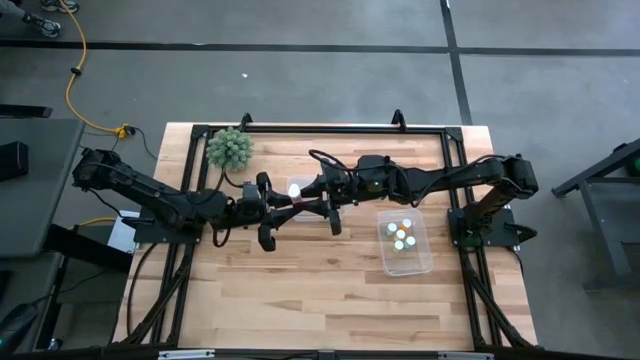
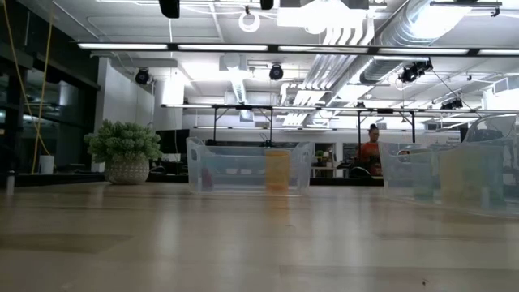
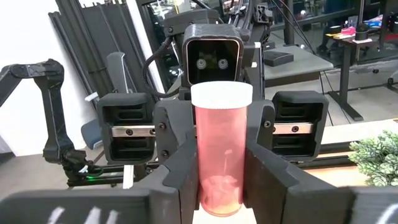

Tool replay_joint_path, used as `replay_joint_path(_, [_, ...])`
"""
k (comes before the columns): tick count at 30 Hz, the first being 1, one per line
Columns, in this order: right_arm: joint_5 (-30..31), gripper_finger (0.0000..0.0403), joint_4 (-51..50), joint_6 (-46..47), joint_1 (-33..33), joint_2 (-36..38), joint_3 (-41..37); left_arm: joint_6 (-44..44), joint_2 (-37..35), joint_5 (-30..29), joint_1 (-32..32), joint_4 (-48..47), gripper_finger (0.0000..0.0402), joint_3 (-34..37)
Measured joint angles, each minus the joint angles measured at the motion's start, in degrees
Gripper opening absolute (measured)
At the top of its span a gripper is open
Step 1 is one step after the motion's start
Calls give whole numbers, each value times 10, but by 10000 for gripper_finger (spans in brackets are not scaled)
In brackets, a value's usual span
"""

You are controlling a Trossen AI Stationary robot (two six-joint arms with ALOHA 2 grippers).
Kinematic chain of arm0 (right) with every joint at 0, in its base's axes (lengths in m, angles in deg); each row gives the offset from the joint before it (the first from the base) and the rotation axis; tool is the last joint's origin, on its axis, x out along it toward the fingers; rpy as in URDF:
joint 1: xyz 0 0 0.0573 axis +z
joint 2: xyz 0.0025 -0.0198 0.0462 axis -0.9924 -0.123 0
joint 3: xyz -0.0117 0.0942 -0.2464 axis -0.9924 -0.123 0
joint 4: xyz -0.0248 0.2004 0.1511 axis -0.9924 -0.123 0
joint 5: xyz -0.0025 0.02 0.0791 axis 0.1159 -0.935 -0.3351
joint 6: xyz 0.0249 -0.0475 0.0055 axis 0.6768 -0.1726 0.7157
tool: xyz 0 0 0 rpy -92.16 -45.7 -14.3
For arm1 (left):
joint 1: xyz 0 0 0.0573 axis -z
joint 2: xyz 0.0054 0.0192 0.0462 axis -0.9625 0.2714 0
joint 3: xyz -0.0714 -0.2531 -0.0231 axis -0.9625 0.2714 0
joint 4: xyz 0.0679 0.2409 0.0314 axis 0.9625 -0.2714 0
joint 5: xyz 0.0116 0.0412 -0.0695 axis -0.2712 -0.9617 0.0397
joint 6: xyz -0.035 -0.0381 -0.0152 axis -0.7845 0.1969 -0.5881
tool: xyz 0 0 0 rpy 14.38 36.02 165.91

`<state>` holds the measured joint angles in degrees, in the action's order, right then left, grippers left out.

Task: Pick and place medicine bottles into bin by pill shape (circle, oval)
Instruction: Put the pink tablet bottle into the bottom transparent bin

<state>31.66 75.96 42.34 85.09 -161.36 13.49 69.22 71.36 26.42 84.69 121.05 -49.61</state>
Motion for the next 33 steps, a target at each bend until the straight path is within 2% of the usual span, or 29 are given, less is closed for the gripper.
replay_joint_path(4, [0,127,-14,2,-3,2,0,-1,0,-2,0,-9,91,0])
replay_joint_path(11, [-5,203,-27,25,-20,6,0,-2,0,-3,0,-20,91,0])
replay_joint_path(15, [-17,230,-44,31,-33,20,1,-6,0,-3,0,-44,90,0])
replay_joint_path(24, [-54,236,-176,18,-48,59,1,-37,-8,28,1,-174,90,-1])
replay_joint_path(29, [-76,236,-249,-4,-41,52,1,-61,4,63,-6,-237,90,-1])
replay_joint_path(33, [-64,236,-289,-33,-28,39,0,-67,24,88,-15,-257,90,-2])
